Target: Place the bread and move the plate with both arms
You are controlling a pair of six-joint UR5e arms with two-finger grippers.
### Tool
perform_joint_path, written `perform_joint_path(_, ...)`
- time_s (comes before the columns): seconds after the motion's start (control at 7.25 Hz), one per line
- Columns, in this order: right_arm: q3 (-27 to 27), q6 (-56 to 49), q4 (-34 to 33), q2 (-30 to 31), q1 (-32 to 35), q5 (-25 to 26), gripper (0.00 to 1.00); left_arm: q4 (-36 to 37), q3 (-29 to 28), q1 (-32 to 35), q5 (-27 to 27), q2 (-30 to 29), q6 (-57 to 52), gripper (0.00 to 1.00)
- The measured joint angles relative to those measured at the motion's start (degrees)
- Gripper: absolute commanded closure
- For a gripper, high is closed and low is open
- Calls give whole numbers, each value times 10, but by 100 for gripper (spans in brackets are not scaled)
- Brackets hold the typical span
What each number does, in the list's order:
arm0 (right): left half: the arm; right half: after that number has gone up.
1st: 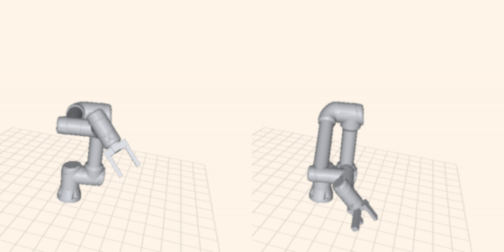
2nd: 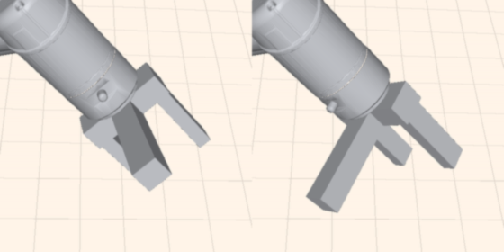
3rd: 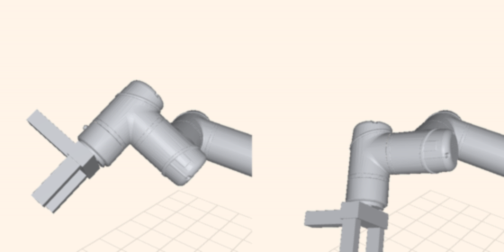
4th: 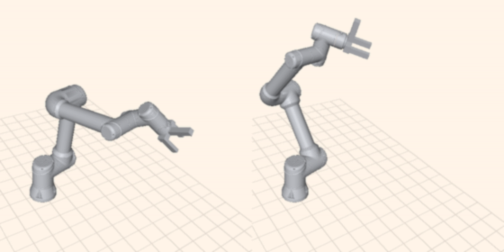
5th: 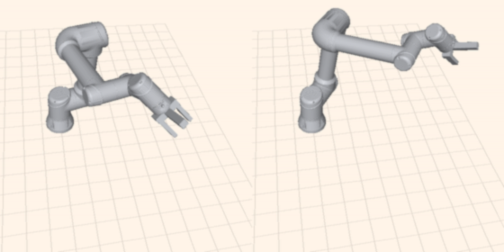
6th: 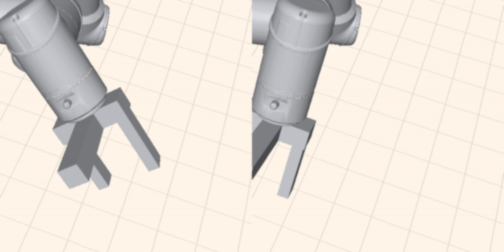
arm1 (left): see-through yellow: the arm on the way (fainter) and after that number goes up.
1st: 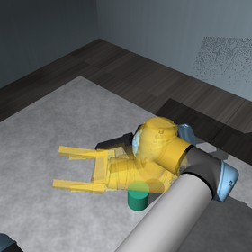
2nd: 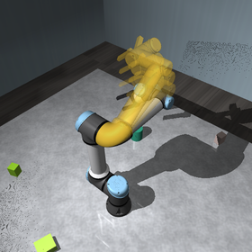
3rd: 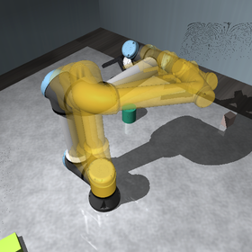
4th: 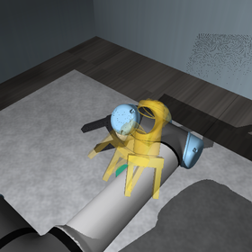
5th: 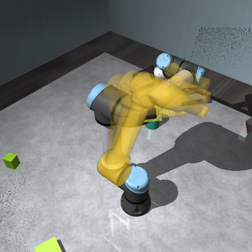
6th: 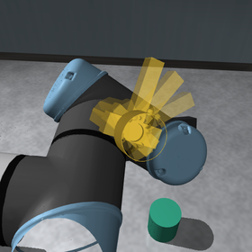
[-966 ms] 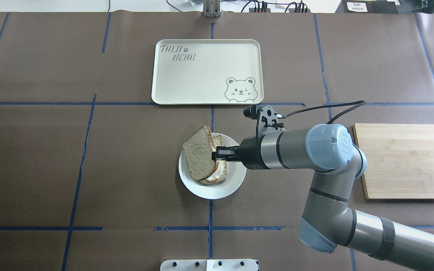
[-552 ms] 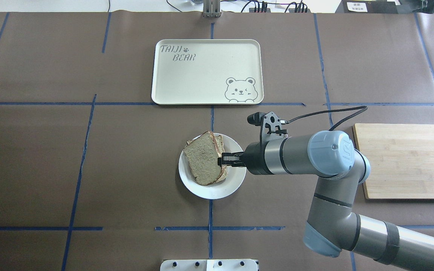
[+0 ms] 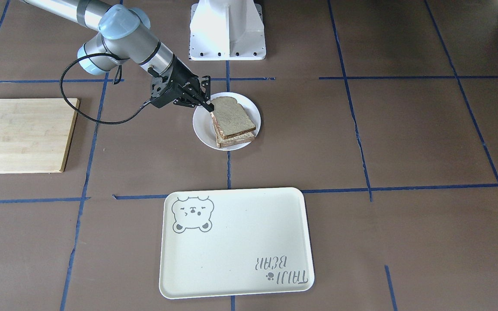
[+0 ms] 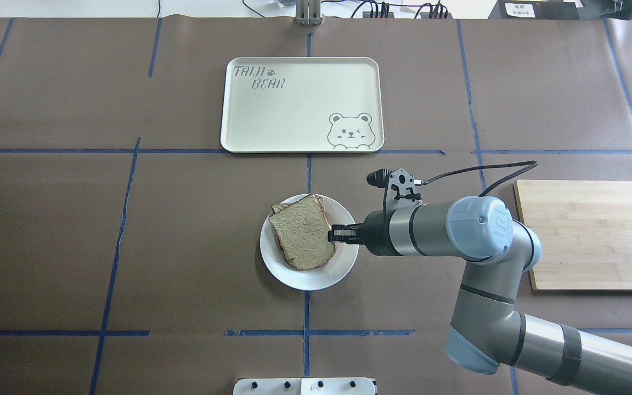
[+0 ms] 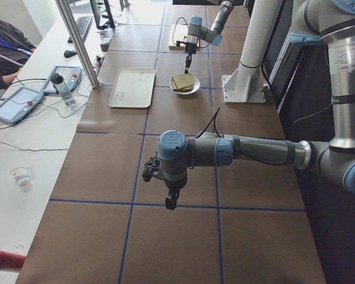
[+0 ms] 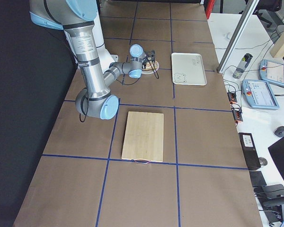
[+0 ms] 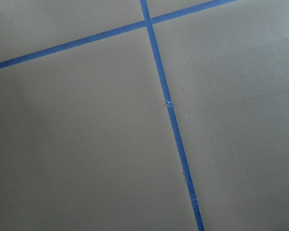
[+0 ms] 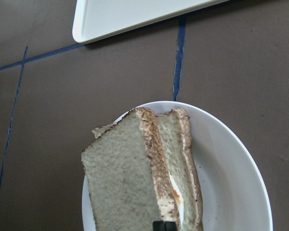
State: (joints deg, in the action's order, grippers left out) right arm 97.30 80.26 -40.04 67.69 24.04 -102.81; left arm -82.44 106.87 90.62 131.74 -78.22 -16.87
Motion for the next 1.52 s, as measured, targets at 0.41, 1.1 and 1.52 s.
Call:
perform_joint_path(0.41,0,-2,-30,-1,16,4,0,0,0,0,0,0,0,0)
perform_joint_path(1.1,19,-286,-333,2,252,-236,0,-3,0,0,-4,-11,4,0)
perform_joint_path(1.52,79,-614,-528,72,393,-283,0,-70,-9,0,-2,-53,6,0)
